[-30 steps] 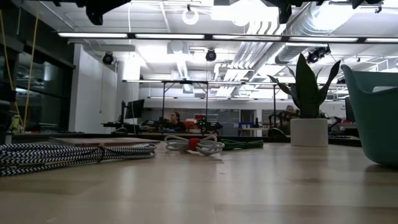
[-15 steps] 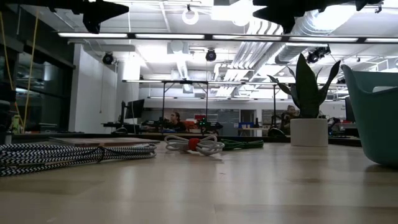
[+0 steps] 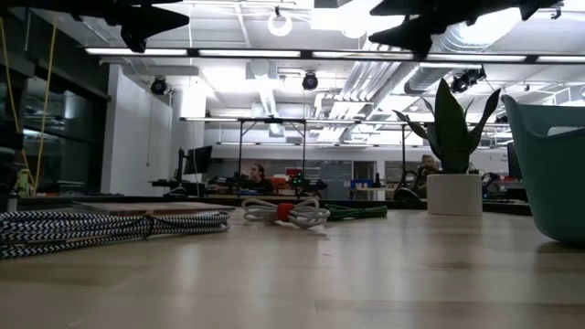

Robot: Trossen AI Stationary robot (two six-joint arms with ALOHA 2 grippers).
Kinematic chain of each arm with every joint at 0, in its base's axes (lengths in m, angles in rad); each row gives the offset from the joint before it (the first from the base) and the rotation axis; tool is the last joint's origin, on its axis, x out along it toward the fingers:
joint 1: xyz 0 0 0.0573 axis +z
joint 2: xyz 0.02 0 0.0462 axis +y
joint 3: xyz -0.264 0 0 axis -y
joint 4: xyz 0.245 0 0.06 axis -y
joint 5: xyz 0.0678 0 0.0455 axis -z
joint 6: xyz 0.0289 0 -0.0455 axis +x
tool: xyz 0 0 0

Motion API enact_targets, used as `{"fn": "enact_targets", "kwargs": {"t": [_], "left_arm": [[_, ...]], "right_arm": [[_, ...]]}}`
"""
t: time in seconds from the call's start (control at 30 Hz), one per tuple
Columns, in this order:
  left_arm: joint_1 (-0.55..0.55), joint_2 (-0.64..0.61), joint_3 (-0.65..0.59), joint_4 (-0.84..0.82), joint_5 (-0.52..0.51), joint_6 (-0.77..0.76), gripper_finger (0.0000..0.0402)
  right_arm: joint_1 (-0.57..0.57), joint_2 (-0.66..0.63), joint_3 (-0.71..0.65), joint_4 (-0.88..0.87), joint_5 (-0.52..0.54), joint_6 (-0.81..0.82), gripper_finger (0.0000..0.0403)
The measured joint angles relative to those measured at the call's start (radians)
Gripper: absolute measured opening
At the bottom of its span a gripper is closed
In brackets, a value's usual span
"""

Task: Pick and place USB-C Cables
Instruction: Put the black green USB cable into the bin

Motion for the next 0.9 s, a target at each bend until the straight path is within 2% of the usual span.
{"fn": "enact_targets", "kwargs": {"t": [0.1,0.33,0.47,0.67,0.9], "left_arm": [[0.0,0.001,0.0,-0.012,-0.001,-0.001,0.0211],[0.0,0.001,0.0,-0.005,-0.01,-0.007,0.0211],[0.0,0.001,0.0,-0.011,-0.01,-0.007,0.0211],[0.0,0.001,0.0,-0.012,-0.012,-0.008,0.0211],[0.0,0.001,0.0,-0.012,-0.012,-0.008,0.0211]], "right_arm": [[0.0,0.091,0.068,-0.12,0.0,0.0,0.0277],[-0.012,0.395,0.377,-0.534,-0.005,-0.088,0.0277],[-0.032,0.575,0.499,-0.759,-0.004,-0.103,0.0277],[-0.047,0.797,0.566,-0.822,-0.004,-0.24,0.0277],[-0.05,0.965,0.641,-0.865,-0.003,-0.405,0.0277]]}}
